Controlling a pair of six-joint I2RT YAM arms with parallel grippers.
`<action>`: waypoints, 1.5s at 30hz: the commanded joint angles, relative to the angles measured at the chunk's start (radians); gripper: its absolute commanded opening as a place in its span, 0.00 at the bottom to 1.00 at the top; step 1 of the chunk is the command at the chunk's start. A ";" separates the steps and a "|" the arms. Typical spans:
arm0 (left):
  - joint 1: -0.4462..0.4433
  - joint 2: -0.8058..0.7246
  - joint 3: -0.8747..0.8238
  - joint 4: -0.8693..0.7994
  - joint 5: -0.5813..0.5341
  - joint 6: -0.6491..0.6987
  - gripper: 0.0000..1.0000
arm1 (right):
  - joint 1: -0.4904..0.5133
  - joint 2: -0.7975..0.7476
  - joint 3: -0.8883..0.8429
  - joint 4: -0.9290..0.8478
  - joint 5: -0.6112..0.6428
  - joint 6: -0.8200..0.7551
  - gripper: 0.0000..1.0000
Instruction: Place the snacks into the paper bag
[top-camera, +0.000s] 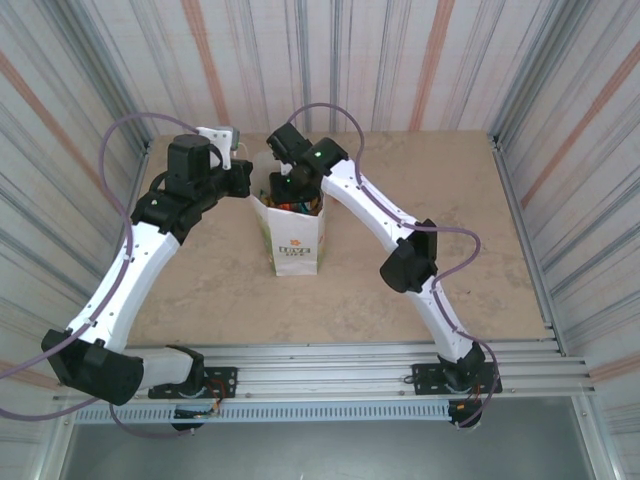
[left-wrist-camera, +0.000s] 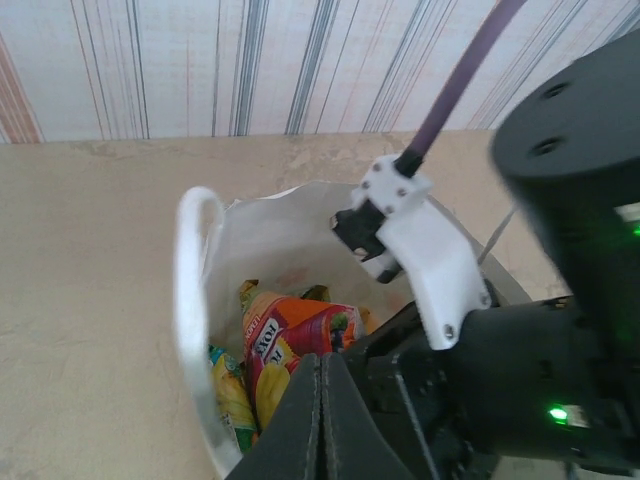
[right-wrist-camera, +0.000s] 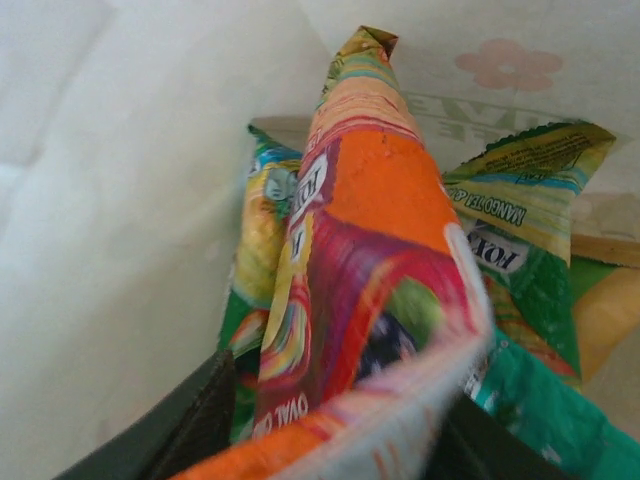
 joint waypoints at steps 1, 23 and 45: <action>0.002 -0.011 0.026 0.024 0.019 0.001 0.00 | -0.008 0.013 0.027 0.022 -0.012 0.017 0.32; 0.003 -0.023 0.020 0.039 0.025 0.001 0.00 | -0.083 -0.270 -0.257 0.315 -0.395 0.037 0.00; 0.003 -0.018 0.029 0.046 0.037 -0.001 0.00 | -0.098 -0.041 0.036 -0.134 -0.034 -0.001 0.44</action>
